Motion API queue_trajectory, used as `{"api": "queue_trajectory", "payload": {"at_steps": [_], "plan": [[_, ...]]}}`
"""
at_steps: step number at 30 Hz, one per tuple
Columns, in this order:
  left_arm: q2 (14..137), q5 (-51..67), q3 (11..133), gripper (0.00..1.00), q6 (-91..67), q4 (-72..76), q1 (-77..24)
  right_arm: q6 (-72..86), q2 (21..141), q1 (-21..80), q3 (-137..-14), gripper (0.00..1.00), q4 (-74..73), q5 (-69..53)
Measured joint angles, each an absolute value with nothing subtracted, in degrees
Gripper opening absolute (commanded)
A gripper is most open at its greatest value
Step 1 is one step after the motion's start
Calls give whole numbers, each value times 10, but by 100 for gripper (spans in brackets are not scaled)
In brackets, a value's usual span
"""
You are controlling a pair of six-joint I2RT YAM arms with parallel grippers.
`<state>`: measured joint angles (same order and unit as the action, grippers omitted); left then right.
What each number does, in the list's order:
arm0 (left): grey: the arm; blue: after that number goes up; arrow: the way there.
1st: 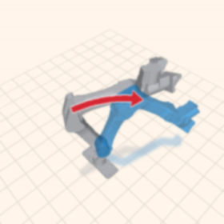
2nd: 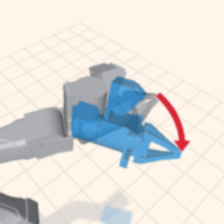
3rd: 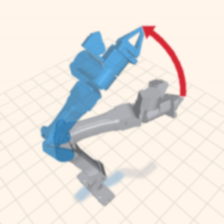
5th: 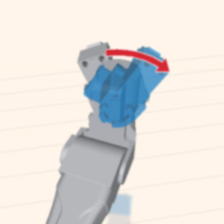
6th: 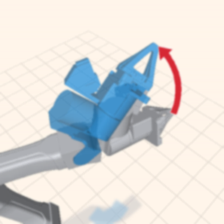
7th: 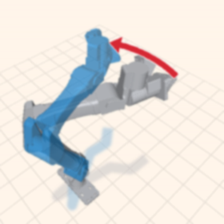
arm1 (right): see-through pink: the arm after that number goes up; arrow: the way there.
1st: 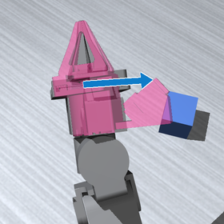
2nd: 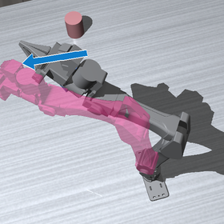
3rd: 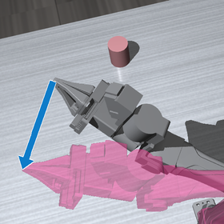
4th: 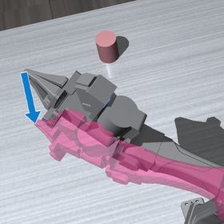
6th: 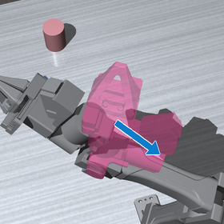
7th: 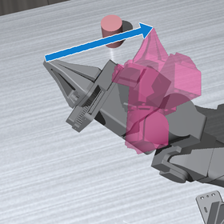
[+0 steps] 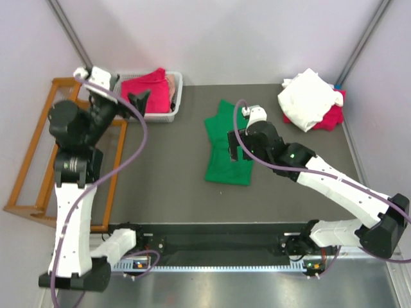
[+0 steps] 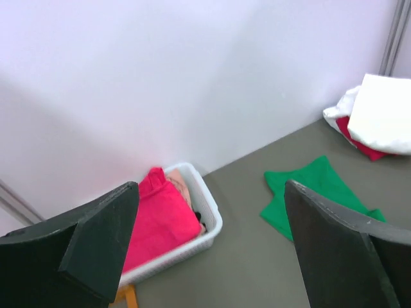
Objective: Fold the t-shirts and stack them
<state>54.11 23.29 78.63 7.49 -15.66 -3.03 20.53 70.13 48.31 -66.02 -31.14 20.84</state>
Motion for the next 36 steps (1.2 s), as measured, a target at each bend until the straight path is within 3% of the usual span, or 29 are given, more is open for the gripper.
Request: {"api": "queue_trajectory", "payload": {"at_steps": [4, 14, 24, 36], "plan": [[627, 231, 866, 99, 74, -182, -35, 205, 704, 483, -676, 100, -312, 196], [718, 199, 708, 88, 64, -346, -107, 227, 738, 477, -647, 100, -307, 188], [736, 164, 541, 74, 49, -297, -193, 284, 781, 462, -538, 100, -289, 156], [828, 134, 538, 75, 46, -251, -300, 315, 804, 430, -475, 100, -261, 120]]}}
